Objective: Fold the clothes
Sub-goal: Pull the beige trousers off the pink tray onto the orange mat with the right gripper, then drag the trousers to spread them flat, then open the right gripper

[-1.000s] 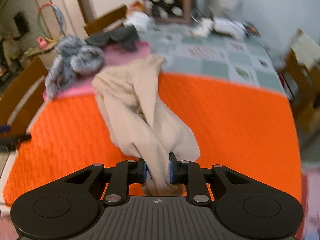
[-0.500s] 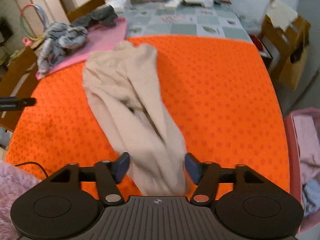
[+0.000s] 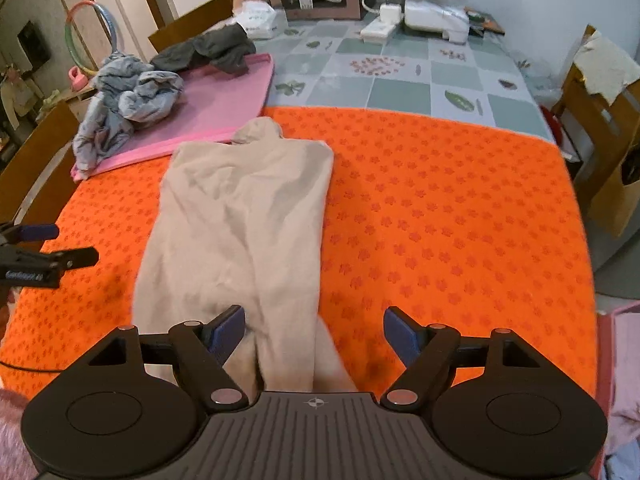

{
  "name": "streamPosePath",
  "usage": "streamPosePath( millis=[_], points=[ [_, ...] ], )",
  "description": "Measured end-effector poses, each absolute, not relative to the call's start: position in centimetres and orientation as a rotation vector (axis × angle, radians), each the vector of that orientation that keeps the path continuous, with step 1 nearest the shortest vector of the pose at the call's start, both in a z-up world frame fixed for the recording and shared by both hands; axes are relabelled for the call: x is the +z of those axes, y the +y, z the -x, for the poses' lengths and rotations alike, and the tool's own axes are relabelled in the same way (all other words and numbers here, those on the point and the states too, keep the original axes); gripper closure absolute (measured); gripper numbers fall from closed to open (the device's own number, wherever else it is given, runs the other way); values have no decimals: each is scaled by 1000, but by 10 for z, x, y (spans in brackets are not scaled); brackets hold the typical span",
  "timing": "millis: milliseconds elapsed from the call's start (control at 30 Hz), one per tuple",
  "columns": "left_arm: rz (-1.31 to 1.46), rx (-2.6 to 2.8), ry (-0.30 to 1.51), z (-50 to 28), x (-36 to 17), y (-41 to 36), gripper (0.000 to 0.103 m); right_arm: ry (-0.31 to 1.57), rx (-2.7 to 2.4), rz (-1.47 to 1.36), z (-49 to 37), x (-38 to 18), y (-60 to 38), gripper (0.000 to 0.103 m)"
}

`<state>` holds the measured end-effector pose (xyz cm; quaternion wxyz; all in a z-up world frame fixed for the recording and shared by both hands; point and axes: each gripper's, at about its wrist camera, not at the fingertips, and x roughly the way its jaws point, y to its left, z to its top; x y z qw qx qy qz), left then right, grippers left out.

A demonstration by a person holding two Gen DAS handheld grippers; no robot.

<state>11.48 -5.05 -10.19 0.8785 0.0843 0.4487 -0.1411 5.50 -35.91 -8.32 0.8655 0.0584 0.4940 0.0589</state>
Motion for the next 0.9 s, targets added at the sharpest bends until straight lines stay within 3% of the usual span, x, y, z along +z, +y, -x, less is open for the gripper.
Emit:
streamPosePath(
  millis=[67,133,200,267,300,333,633,900],
  points=[
    [-158,-303,941,-121,-100,-53,0,1045,141,-161,-69,-92,-362,30],
    [-139,-313,940,-126,-96,-55,0,1063,160,-200,-81,-99,-362,45],
    [-120,-321,930,-132,-89,-57,0,1080,184,-235,-91,-105,-361,50],
    [-92,-328,918,-138,-81,-57,0,1091,208,-259,-98,-108,-357,64],
    [-76,-329,915,-141,-76,-57,0,1090,216,-262,-99,-107,-354,84],
    [-60,-330,911,-143,-72,-58,0,1088,222,-258,-100,-105,-349,97],
    [74,-410,927,-138,-35,-58,0,971,410,-196,-80,-61,-279,98],
    [58,-490,996,-113,-46,-63,0,947,601,-124,-43,-48,-213,98]
  ],
)
